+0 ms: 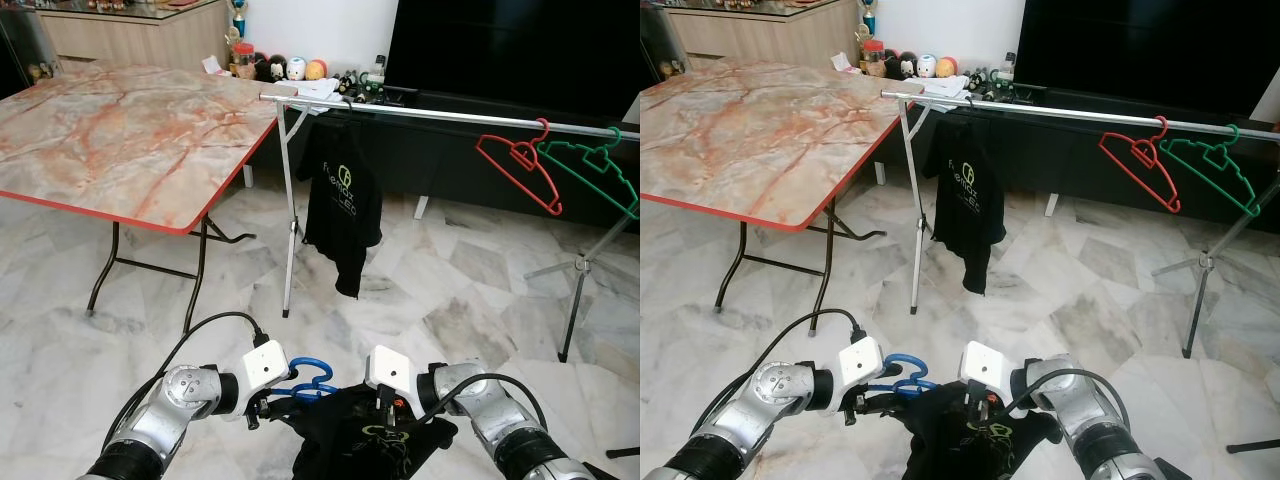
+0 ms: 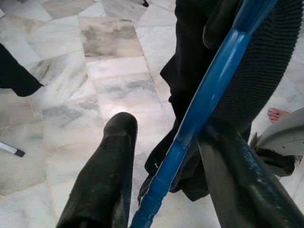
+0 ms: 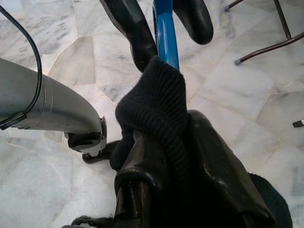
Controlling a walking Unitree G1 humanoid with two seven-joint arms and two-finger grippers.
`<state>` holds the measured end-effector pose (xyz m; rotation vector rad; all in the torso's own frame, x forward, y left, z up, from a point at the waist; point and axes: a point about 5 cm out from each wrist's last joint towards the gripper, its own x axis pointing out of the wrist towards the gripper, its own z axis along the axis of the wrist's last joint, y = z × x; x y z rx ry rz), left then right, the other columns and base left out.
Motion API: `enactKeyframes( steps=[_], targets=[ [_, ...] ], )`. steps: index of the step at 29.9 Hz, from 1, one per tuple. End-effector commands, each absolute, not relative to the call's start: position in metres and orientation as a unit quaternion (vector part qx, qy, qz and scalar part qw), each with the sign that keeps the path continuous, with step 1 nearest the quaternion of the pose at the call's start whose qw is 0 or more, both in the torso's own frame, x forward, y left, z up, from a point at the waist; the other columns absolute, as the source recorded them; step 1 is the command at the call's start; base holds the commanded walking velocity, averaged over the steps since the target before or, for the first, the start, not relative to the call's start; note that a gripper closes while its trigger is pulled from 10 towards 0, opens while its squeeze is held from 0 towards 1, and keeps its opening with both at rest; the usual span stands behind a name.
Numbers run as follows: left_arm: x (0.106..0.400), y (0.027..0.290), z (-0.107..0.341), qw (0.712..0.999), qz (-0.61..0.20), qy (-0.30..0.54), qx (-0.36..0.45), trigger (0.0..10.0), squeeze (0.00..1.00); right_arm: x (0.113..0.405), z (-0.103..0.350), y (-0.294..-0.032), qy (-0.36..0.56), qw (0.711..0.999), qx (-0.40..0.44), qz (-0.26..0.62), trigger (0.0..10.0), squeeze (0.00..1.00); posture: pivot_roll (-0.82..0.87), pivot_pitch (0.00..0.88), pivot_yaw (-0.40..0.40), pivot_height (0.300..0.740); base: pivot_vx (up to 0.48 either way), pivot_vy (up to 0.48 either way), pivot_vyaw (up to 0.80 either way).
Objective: Hang hanger
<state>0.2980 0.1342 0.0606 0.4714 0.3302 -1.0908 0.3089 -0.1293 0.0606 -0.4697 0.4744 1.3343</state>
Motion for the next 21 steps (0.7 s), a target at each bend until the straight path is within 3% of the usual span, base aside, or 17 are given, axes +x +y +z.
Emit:
enactKeyframes(
  steps=[1,21],
  targets=[
    [0.3,0.1322,0.0615,0.81,-0.516,0.156,0.23,0.0,0.0,0.3128,0.0706,-0.1232,0.186,0.736,-0.212,0.615,10.0,0.0,0.09,0.011,-0.027,0.74,0.0,0.0,0.0],
    [0.3011,0.1294,0.0667,0.816,-0.52,0.145,0.209,0.0,0.0,0.3117,0.0691,-0.1198,0.176,0.752,-0.179,0.609,10.0,0.0,0.1,0.027,-0.03,0.74,0.0,0.0,0.0]
  ],
)
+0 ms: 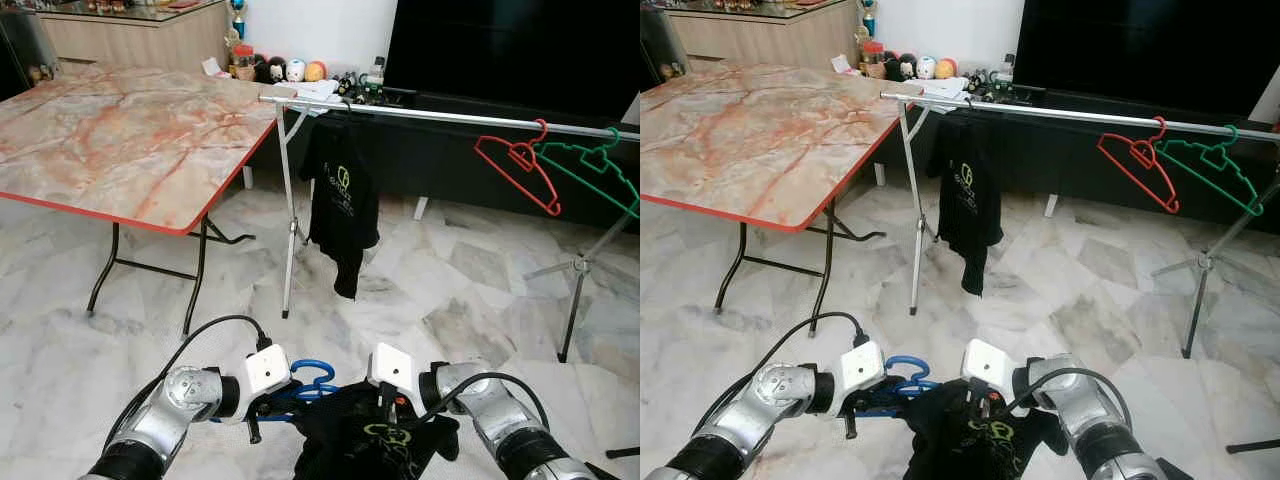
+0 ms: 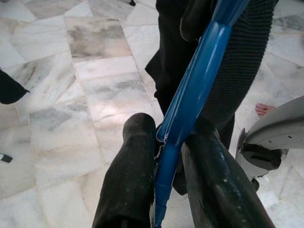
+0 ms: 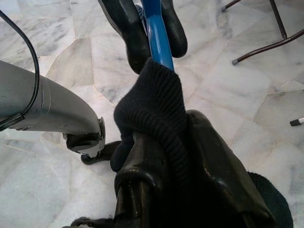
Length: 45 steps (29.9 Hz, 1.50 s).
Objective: Hang hanger
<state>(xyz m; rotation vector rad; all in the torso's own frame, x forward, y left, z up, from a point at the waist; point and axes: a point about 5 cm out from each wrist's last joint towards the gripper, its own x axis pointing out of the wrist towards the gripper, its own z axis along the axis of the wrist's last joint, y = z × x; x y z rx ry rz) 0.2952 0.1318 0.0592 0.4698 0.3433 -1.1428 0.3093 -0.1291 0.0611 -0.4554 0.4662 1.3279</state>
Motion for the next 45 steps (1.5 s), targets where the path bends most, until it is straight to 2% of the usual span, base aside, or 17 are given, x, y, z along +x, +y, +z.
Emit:
enactKeyframes(
  steps=[1,6,7,8,9,10,11,12,13,14,25,26,27,28,29,42,45],
  targets=[
    [0.301,0.129,0.067,0.816,-0.52,0.145,0.209,0.0,0.0,0.312,0.069,-0.12,0.176,0.752,-0.179,0.609,10.0,0.0,0.1,0.027,-0.03,0.74,0.0,0.0,0.0],
    [0.301,0.129,0.067,0.817,-0.519,0.144,0.204,0.0,0.0,0.311,0.07,-0.12,0.171,0.757,-0.167,0.608,10.0,0.0,0.1,0.03,-0.031,0.74,0.0,0.0,0.0],
    [0.301,0.129,0.067,0.818,-0.519,0.144,0.201,0.0,0.0,0.311,0.071,-0.12,0.168,0.76,-0.146,0.611,10.0,0.14,0.1,0.036,-0.031,0.74,0.0,0.0,0.0],
    [0.301,0.129,0.067,0.819,-0.519,0.144,0.2,0.0,0.0,0.31,0.072,-0.12,0.166,0.759,-0.132,0.616,10.0,0.58,0.1,0.037,-0.032,0.74,0.0,0.0,0.0],
    [0.301,0.129,0.067,0.819,-0.519,0.144,0.2,0.0,0.0,0.31,0.072,-0.12,0.166,0.759,-0.132,0.616,10.0,0.58,0.1,0.037,-0.032,0.74,0.0,0.0,0.0],
    [0.302,0.129,0.067,0.819,-0.518,0.145,0.2,0.0,0.0,0.309,0.072,-0.121,0.165,0.758,-0.127,0.618,10.0,0.77,0.1,0.037,-0.032,0.74,0.0,0.0,0.0],
    [0.302,0.129,0.067,0.818,-0.519,0.146,0.2,0.0,0.0,0.309,0.074,-0.121,0.158,0.76,-0.116,0.619,10.0,0.83,0.1,0.039,-0.033,0.74,0.0,0.0,0.0],
    [0.301,0.129,0.067,0.818,-0.519,0.146,0.199,0.0,0.0,0.31,0.075,-0.121,0.151,0.764,-0.107,0.618,10.0,0.67,0.1,0.04,-0.032,0.74,0.0,0.0,0.0],
    [0.301,0.129,0.067,0.818,-0.519,0.146,0.199,0.0,0.0,0.31,0.076,-0.121,0.147,0.767,-0.101,0.617,10.0,0.67,0.1,0.04,-0.032,0.74,0.0,0.0,0.0],
    [0.301,0.129,0.067,0.818,-0.519,0.146,0.199,0.0,0.0,0.311,0.077,-0.121,0.143,0.769,-0.094,0.616,10.0,0.0,0.11,0.041,-0.032,0.74,0.0,0.0,0.0],
    [0.302,0.131,0.068,0.819,-0.518,0.147,0.197,0.0,0.0,0.307,0.08,-0.122,0.125,0.771,-0.015,0.625,10.0,0.0,0.11,0.047,-0.031,0.74,0.0,0.0,0.0],
    [0.302,0.131,0.068,0.819,-0.518,0.146,0.197,0.0,0.0,0.305,0.078,-0.122,0.13,0.767,-0.013,0.628,9.7,0.0,0.11,0.047,-0.031,0.74,0.0,0.0,0.0],
    [0.302,0.131,0.068,0.819,-0.518,0.146,0.197,0.0,0.0,0.304,0.077,-0.123,0.133,0.767,-0.013,0.628,3.6,0.0,0.11,0.048,-0.031,0.74,0.0,0.0,0.0],
    [0.302,0.131,0.069,0.819,-0.518,0.146,0.197,0.0,0.0,0.304,0.076,-0.123,0.135,0.767,-0.013,0.627,3.6,0.0,0.11,0.048,-0.031,0.74,0.0,0.0,0.0],
    [0.302,0.131,0.069,0.819,-0.518,0.146,0.198,0.0,0.0,0.303,0.075,-0.124,0.138,0.767,-0.012,0.627,0.0,0.0,0.11,0.048,-0.031,0.74,0.0,0.0,0.0],
    [0.301,0.131,0.069,0.82,-0.517,0.147,0.197,0.0,0.0,0.306,0.075,-0.128,0.128,0.794,0.007,0.595,0.0,0.0,0.11,0.05,-0.031,0.74,0.0,0.0,0.0],
    [0.301,0.131,0.068,0.82,-0.517,0.148,0.195,0.0,0.0,0.31,0.077,-0.128,0.117,0.807,0.015,0.579,0.0,0.0,0.11,0.051,-0.033,0.74,0.0,0.0,0.0]
  ],
)
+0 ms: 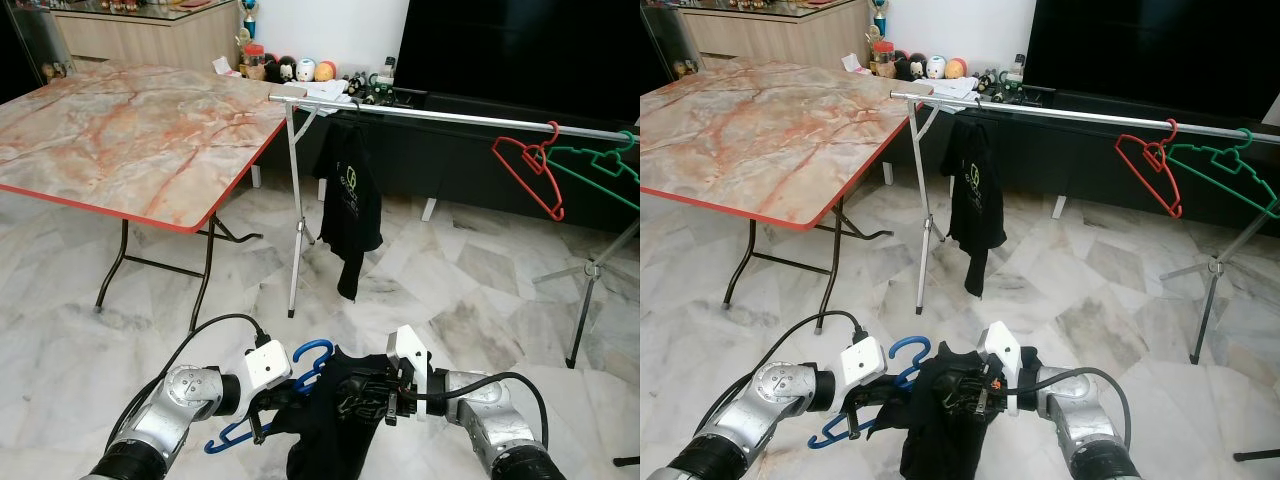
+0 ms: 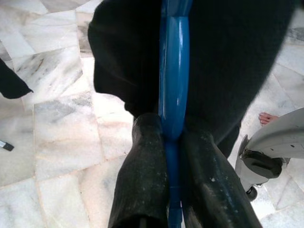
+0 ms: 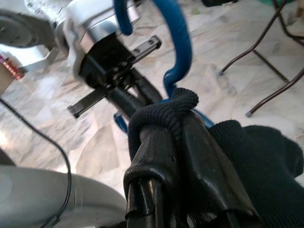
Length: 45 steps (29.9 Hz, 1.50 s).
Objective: Hang hanger
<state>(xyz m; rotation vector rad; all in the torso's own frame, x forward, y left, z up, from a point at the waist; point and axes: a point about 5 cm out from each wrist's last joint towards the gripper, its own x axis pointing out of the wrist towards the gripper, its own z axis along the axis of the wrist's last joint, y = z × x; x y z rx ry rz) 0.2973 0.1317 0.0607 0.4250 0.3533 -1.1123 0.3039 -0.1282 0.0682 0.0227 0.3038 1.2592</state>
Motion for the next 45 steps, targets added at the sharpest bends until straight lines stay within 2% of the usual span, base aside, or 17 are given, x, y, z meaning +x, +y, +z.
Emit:
enactKeyframes(
  steps=[1,10,14,18,25,33,38,39,40,41,44,45],
  targets=[
    [0.301,0.131,0.068,0.82,-0.517,0.148,0.195,0.0,0.0,0.31,0.078,-0.128,0.116,0.809,0.016,0.576,0.0,0.0,0.11,0.051,-0.033,0.74,0.0,0.0,0.0],
    [0.299,0.134,0.066,0.822,-0.513,0.152,0.194,0.0,0.0,0.32,0.085,-0.135,0.08,0.854,0.041,0.513,0.0,0.0,0.11,0.051,-0.036,0.74,0.0,0.0,0.0],
    [0.296,0.144,0.064,0.825,-0.505,0.16,0.196,0.0,0.0,0.326,0.083,-0.156,0.077,0.9,0.022,0.428,0.0,0.0,0.11,0.054,-0.037,0.74,0.0,0.0,0.0],
    [0.292,0.157,0.061,0.826,-0.496,0.173,0.204,0.0,0.0,0.325,0.078,-0.179,0.088,0.929,-0.003,0.359,0.0,0.0,0.11,0.055,-0.037,0.74,0.0,0.0,0.0],
    [0.287,0.174,0.056,0.832,-0.475,0.191,0.215,0.0,0.0,0.317,0.066,-0.209,0.121,0.948,-0.05,0.291,0.0,0.0,0.1,0.056,-0.036,0.74,0.0,0.0,0.0],
    [0.275,0.195,0.049,0.851,-0.437,0.204,0.21,0.0,0.0,0.317,0.063,-0.232,0.12,0.975,-0.053,0.179,0.0,0.0,0.1,0.057,-0.036,0.74,0.0,0.0,0.0],
    [0.264,0.221,0.035,0.888,-0.34,0.215,0.222,0.0,0.0,0.322,0.067,-0.243,0.106,0.99,-0.012,0.091,0.0,0.0,0.1,0.056,-0.037,0.74,0.0,0.0,0.0],
    [0.264,0.231,0.027,0.9,-0.281,0.223,0.248,2.3,0.0,0.325,0.07,-0.245,0.096,0.994,0.022,0.054,0.0,0.0,0.11,0.057,-0.038,0.74,0.0,0.0,0.0],
    [0.264,0.231,0.027,0.9,-0.281,0.223,0.248,2.3,0.0,0.325,0.07,-0.245,0.096,0.994,0.022,0.054,0.0,0.0,0.11,0.057,-0.038,0.74,0.0,0.0,0.0],
    [0.26,0.235,0.017,0.908,-0.242,0.237,0.245,10.0,0.0,0.328,0.074,-0.243,0.077,0.995,0.054,0.029,0.0,0.0,0.11,0.056,-0.039,0.74,0.0,0.0,0.0],
    [0.251,0.237,0.002,0.918,-0.193,0.261,0.227,10.0,0.0,0.33,0.08,-0.241,0.043,0.996,0.082,-0.007,0.0,0.0,0.11,0.053,-0.038,0.74,0.0,0.0,0.0],
    [0.244,0.238,-0.009,0.924,-0.158,0.276,0.212,10.0,0.0,0.33,0.083,-0.242,0.025,0.995,0.09,-0.044,0.0,0.0,0.11,0.052,-0.038,0.74,0.0,0.0,0.0]
  ],
)
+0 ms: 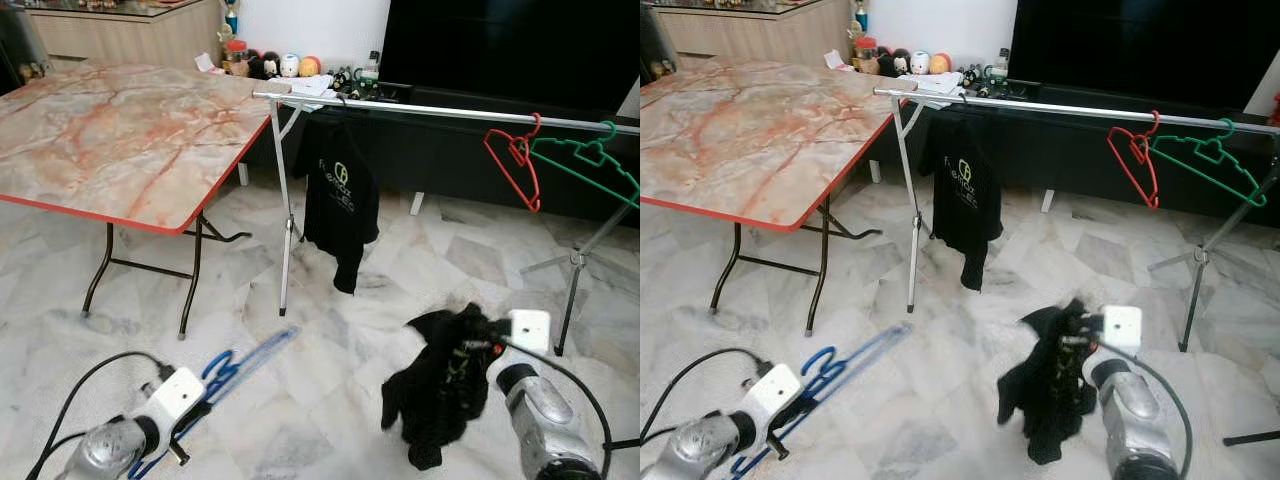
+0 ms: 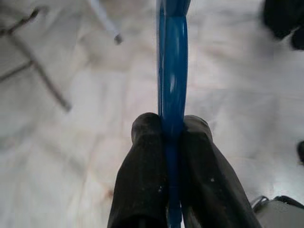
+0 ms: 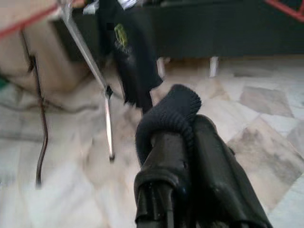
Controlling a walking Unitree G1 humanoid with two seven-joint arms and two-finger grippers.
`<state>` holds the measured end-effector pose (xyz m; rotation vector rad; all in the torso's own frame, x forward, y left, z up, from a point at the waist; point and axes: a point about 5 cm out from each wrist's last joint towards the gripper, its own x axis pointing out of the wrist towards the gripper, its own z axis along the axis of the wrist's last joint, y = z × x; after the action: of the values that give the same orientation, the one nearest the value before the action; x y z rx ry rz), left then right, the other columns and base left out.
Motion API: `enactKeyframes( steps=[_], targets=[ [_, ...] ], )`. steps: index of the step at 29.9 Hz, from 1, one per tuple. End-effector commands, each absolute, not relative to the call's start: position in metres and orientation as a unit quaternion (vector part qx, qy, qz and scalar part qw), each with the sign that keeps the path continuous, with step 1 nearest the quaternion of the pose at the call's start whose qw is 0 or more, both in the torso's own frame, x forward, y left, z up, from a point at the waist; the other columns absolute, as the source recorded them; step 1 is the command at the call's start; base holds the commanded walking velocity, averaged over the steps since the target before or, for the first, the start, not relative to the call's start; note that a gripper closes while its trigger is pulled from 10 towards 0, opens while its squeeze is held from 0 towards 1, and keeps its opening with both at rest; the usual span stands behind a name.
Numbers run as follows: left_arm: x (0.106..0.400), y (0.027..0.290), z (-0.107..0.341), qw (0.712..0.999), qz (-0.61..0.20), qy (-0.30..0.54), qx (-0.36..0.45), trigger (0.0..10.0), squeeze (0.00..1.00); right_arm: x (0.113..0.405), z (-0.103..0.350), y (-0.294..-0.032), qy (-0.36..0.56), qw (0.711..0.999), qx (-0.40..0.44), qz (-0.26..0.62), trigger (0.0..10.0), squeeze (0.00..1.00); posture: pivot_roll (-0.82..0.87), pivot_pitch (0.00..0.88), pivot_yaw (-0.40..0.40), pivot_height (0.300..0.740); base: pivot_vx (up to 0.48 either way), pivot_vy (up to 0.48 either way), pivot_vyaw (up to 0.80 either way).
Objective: Hang hanger
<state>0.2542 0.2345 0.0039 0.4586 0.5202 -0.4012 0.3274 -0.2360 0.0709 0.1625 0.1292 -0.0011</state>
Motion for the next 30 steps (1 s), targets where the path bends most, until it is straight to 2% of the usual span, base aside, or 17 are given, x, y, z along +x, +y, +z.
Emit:
enactKeyframes(
  steps=[1,5,6,7,8,13,18,21,30],
  targets=[
    [0.24,0.238,-0.015,0.927,-0.138,0.286,0.2,10.0,0.0,0.33,0.085,-0.242,0.015,0.993,0.093,-0.066,0.0,0.0,0.11,0.05,-0.037,0.74,0.0,0.0,0.0],
    [0.218,0.245,-0.039,0.929,-0.039,0.337,0.149,10.0,0.0,0.324,0.09,-0.238,-0.014,0.99,0.085,-0.112,0.0,0.0,0.1,0.045,-0.033,0.74,0.0,0.0,0.0],
    [0.218,0.245,-0.039,0.929,-0.039,0.337,0.149,10.0,0.0,0.324,0.09,-0.238,-0.014,0.99,0.085,-0.112,0.0,0.0,0.1,0.045,-0.033,0.74,0.0,0.0,0.0],
    [0.208,0.25,-0.048,0.924,0.011,0.36,0.126,10.0,0.0,0.321,0.094,-0.233,-0.029,0.989,0.078,-0.123,0.3,0.0,0.09,0.039,-0.026,0.74,0.0,0.0,0.0],
    [0.198,0.253,-0.054,0.921,0.044,0.373,0.099,10.0,0.0,0.319,0.099,-0.224,-0.045,0.989,0.067,-0.12,10.0,0.0,0.09,0.034,-0.02,0.74,0.0,0.0,0.0],
    [0.177,0.249,-0.069,0.903,0.06,0.417,0.087,10.0,0.0,0.317,0.106,-0.204,-0.06,0.989,0.061,-0.124,10.0,0.0,0.08,0.023,-0.01,0.74,0.0,0.0,0.0],
    [0.172,0.243,-0.074,0.898,0.068,0.429,0.064,10.0,0.0,0.318,0.107,-0.197,-0.061,0.989,0.064,-0.12,10.0,0.0,0.08,0.006,-0.002,0.74,0.0,0.0,0.0],
    [0.17,0.243,-0.077,0.892,0.087,0.439,0.059,10.0,0.0,0.318,0.111,-0.19,-0.058,0.994,0.033,-0.092,10.0,0.0,0.09,0.0,-0.011,0.74,0.0,0.476,0.0],
    [0.161,0.238,-0.083,0.884,0.083,0.457,0.05,10.0,0.0,0.321,0.112,-0.193,-0.042,0.99,0.045,-0.126,10.0,0.0,0.09,0.0,-0.007,0.74,0.0,0.476,0.0]
  ],
)
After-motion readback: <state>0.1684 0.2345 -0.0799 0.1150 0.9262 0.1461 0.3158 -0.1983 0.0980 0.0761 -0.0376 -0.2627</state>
